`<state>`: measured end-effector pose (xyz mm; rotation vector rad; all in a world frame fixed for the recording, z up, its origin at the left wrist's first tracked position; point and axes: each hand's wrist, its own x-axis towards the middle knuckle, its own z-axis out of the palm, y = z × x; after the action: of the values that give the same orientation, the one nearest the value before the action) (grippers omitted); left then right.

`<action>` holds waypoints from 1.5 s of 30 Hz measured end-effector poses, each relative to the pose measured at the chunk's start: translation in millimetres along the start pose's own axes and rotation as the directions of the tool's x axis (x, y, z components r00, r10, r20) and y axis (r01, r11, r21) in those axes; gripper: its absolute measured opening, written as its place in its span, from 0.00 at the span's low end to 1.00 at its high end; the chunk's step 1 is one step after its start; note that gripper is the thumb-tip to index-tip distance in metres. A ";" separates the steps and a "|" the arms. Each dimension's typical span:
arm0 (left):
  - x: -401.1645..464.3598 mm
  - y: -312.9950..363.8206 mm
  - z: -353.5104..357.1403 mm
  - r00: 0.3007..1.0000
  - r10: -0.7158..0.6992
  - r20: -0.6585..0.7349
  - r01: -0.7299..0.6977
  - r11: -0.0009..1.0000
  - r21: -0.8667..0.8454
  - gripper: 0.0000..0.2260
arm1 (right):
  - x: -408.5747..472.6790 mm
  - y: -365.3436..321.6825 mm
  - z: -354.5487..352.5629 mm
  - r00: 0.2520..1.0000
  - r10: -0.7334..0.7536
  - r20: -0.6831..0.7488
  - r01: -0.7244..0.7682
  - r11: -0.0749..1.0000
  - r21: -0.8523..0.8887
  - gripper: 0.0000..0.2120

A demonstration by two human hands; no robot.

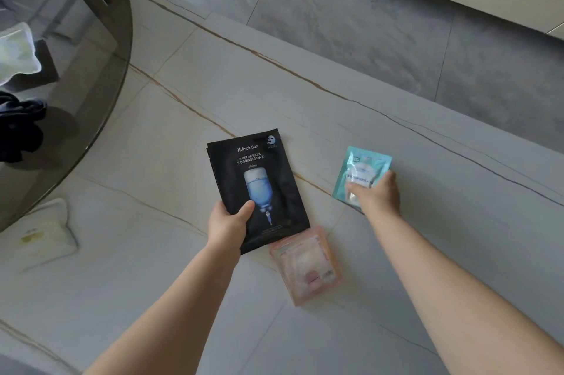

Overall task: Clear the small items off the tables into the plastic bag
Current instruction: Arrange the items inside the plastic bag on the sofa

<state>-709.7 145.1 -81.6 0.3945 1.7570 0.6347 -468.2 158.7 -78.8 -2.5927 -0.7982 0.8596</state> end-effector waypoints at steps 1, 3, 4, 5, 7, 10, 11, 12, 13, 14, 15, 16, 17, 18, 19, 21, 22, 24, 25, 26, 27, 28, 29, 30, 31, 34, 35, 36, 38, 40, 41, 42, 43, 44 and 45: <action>-2.3 1.2 -2.0 1.000 -0.001 0.007 0.001 1.000 -0.002 0.13 | -5.4 2.1 -0.9 0.999 -0.017 0.035 0.016 0.999 0.050 0.21; -8.6 1.1 -8.7 1.000 -0.013 0.001 0.013 1.000 -0.021 0.14 | -19.2 6.1 -4.9 0.996 -0.024 0.082 0.007 0.979 0.204 0.13; -12.6 -0.4 -14.2 1.000 -0.024 -0.020 0.023 0.999 -0.039 0.14 | -28.5 7.8 -8.3 0.994 -0.017 0.111 -0.017 0.955 0.297 0.10; -17.0 -2.9 -21.2 0.998 -0.036 -0.050 0.033 0.998 -0.061 0.15 | -38.8 10.3 -12.2 0.988 -0.020 0.151 -0.036 0.932 0.361 0.09; -27.2 -11.1 -39.2 0.992 -0.070 -0.107 0.058 0.992 -0.109 0.15 | -62.7 17.0 -17.7 0.952 -0.077 0.296 -0.035 0.934 0.355 0.07; -44.7 -28.6 -65.9 0.976 -0.155 -0.154 0.130 0.978 -0.165 0.14 | -99.7 32.2 -12.0 0.852 -0.113 0.511 0.000 0.976 0.216 0.05; -50.3 -35.4 -72.0 0.971 -0.179 -0.160 0.151 0.973 -0.173 0.14 | -108.7 36.7 -8.2 0.854 -0.114 0.507 0.067 0.992 0.110 0.08; -56.1 -42.1 -76.5 0.967 -0.198 -0.160 0.169 0.969 -0.180 0.14 | -115.0 41.8 -3.0 0.869 -0.131 0.477 0.177 0.983 -0.053 0.12; -62.2 -48.9 -79.2 0.964 -0.215 -0.158 0.184 0.965 -0.189 0.14 | -121.3 46.5 1.5 0.881 -0.163 0.445 0.277 0.939 -0.206 0.16; -67.7 -55.4 -80.6 0.961 -0.228 -0.155 0.196 0.960 -0.199 0.13 | -127.4 50.0 4.3 0.887 -0.199 0.416 0.343 0.888 -0.307 0.19; -72.9 -61.7 -81.3 0.959 -0.239 -0.152 0.205 0.956 -0.210 0.13 | -133.5 51.7 5.6 0.893 -0.219 0.393 0.371 0.852 -0.370 0.23; -77.5 -67.4 -81.6 0.957 -0.250 -0.150 0.214 0.951 -0.223 0.13 | -138.1 53.8 7.2 0.902 -0.226 0.369 0.376 0.832 -0.408 0.26; -81.2 -72.4 -81.6 0.953 -0.262 -0.150 0.222 0.945 -0.239 0.12 | -141.1 56.2 8.7 0.909 -0.232 0.346 0.375 0.819 -0.434 0.28; -83.8 -76.8 -82.0 0.949 -0.276 -0.153 0.231 0.938 -0.258 0.12 | -142.5 58.5 10.3 0.916 -0.233 0.327 0.368 0.815 -0.448 0.30; -85.7 -80.6 -82.6 0.944 -0.290 -0.158 0.239 0.931 -0.277 0.12 | -143.2 59.8 11.5 0.920 -0.227 0.319 0.359 0.815 -0.455 0.31; -88.2 -86.6 -84.5 0.938 -0.308 -0.162 0.247 0.917 -0.313 0.12 | -144.1 61.5 13.0 0.929 -0.195 0.315 0.328 0.830 -0.452 0.30; -89.4 -88.9 -85.4 0.937 -0.311 -0.160 0.246 0.911 -0.332 0.12 | -144.7 62.8 13.7 0.934 -0.172 0.314 0.305 0.842 -0.446 0.29; -92.1 -93.2 -88.0 0.934 -0.317 -0.162 0.242 0.898 -0.367 0.12 | -147.0 66.6 14.8 0.941 -0.129 0.312 0.259 0.870 -0.420 0.27; -93.4 -95.6 -89.7 0.931 -0.321 -0.171 0.240 0.895 -0.376 0.12 | -148.6 68.7 15.9 0.945 -0.112 0.308 0.233 0.890 -0.392 0.26; -94.4 -98.2 -92.2 0.928 -0.324 -0.183 0.238 0.894 -0.379 0.12 | -149.8 70.4 17.0 0.948 -0.098 0.302 0.207 0.912 -0.354 0.26; -95.3 -101.1 -95.3 0.925 -0.325 -0.196 0.235 0.896 -0.377 0.12 | -151.2 71.1 17.8 0.951 -0.082 0.297 0.179 0.932 -0.316 0.26; -96.7 -104.0 -98.7 0.922 -0.325 -0.209 0.232 0.898 -0.373 0.12 | -152.8 71.3 18.2 0.954 -0.067 0.293 0.154 0.947 -0.283 0.25; -98.3 -106.6 -102.5 0.920 -0.326 -0.218 0.232 0.901 -0.367 0.12 | -154.5 71.0 18.4 0.955 -0.046 0.293 0.125 0.958 -0.256 0.24; -100.4 -108.6 -106.0 0.917 -0.329 -0.225 0.236 0.903 -0.359 0.12 | -155.7 71.1 18.3 0.954 -0.015 0.299 0.089 0.968 -0.235 0.22; -103.1 -110.2 -109.7 0.915 -0.331 -0.229 0.240 0.905 -0.351 0.11 | -157.2 70.9 17.0 0.950 0.033 0.310 0.036 0.976 -0.215 0.21; -115.3 -111.6 -119.4 0.916 -0.323 -0.237 0.229 0.908 -0.350 0.10 | -161.9 73.7 13.3 0.904 0.184 0.386 -0.149 0.982 -0.119 0.21; -121.2 -111.6 -122.3 0.917 -0.316 -0.242 0.223 0.911 -0.346 0.10 | -165.1 74.6 11.2 0.881 0.202 0.429 -0.196 0.979 -0.059 0.18; -128.3 -111.5 -125.2 0.917 -0.311 -0.248 0.218 0.914 -0.343 0.10 | -170.5 74.8 7.8 0.858 0.204 0.471 -0.235 0.972 0.008 0.15; -146.2 -109.1 -132.3 0.916 -0.307 -0.258 0.207 0.913 -0.351 0.11 | -185.3 72.0 -3.4 0.811 0.193 0.552 -0.307 0.944 0.123 0.10; -171.8 -102.4 -143.0 0.911 -0.314 -0.267 0.198 0.901 -0.385 0.10 | -204.8 64.1 -20.1 0.766 0.171 0.620 -0.347 0.921 0.175 0.12; -186.2 -98.2 -149.7 0.909 -0.317 -0.272 0.190 0.894 -0.406 0.09 | -215.8 58.0 -30.1 0.750 0.151 0.644 -0.343 0.921 0.183 0.12; -200.9 -94.2 -156.5 0.907 -0.317 -0.276 0.178 0.885 -0.429 0.09 | -226.9 50.8 -40.0 0.733 0.130 0.667 -0.328 0.927 0.181 0.12; -216.1 -91.4 -164.1 0.907 -0.317 -0.277 0.167 0.876 -0.453 0.09 | -239.1 44.1 -49.3 0.715 0.110 0.690 -0.311 0.935 0.173 0.12; -231.8 -89.2 -172.6 0.907 -0.317 -0.276 0.156 0.863 -0.480 0.10 | -252.1 36.8 -57.7 0.697 0.093 0.711 -0.292 0.942 0.164 0.12; -247.1 -86.5 -181.1 0.909 -0.317 -0.271 0.144 0.848 -0.510 0.11 | -264.9 28.3 -65.9 0.681 0.071 0.729 -0.268 0.950 0.158 0.12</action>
<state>-810.2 -102.3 91.6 -0.2977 1.8579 0.9741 -592.5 -26.3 81.2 -2.0813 -0.5489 1.9674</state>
